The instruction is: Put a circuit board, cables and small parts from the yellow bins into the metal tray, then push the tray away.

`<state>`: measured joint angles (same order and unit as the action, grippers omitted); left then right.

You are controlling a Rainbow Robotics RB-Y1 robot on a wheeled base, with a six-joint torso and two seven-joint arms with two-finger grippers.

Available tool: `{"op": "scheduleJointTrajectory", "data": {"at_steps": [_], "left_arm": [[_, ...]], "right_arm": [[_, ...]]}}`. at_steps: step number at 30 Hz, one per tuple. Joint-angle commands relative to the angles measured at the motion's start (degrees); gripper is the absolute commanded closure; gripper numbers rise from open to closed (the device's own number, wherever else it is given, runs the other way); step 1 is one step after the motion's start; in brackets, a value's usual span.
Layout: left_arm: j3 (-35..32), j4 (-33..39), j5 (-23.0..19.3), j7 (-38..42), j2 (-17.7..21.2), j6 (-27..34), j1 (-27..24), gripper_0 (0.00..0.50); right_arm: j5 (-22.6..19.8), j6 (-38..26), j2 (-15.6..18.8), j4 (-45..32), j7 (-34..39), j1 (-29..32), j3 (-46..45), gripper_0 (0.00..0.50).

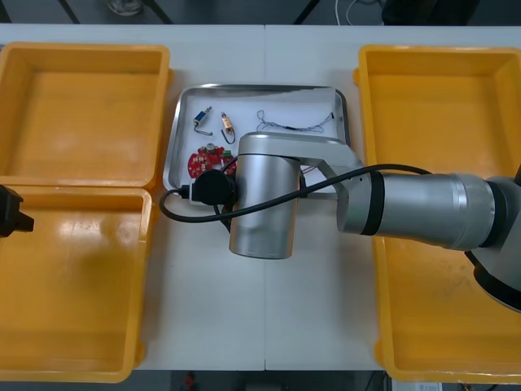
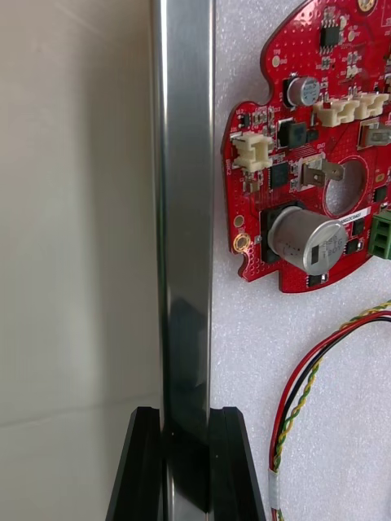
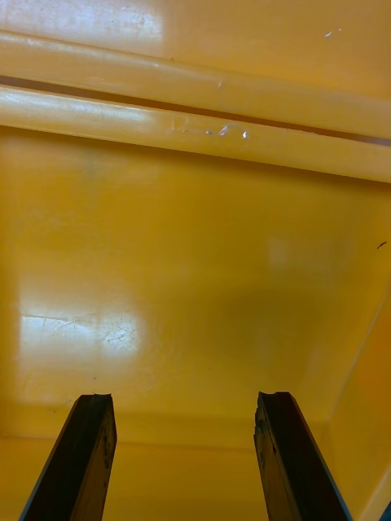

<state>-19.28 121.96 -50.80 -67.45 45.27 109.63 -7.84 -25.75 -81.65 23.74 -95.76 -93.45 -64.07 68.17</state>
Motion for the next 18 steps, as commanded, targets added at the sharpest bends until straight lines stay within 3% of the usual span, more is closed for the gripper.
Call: {"op": "scheduleJointTrajectory", "data": {"at_steps": [1, 18], "left_arm": [[-1.46, 1.7, -0.44, -6.11, 2.1, 0.37, 0.99, 0.0], [-1.46, 1.7, -0.44, -6.11, 2.1, 0.37, 0.99, 0.0]], "right_arm": [[0.7, 2.99, -0.19, 2.07, -2.79, -3.87, 0.73, 0.5], [3.69, 11.07, -0.27, 10.77, -5.78, -6.07, 0.73, 0.5]]}}
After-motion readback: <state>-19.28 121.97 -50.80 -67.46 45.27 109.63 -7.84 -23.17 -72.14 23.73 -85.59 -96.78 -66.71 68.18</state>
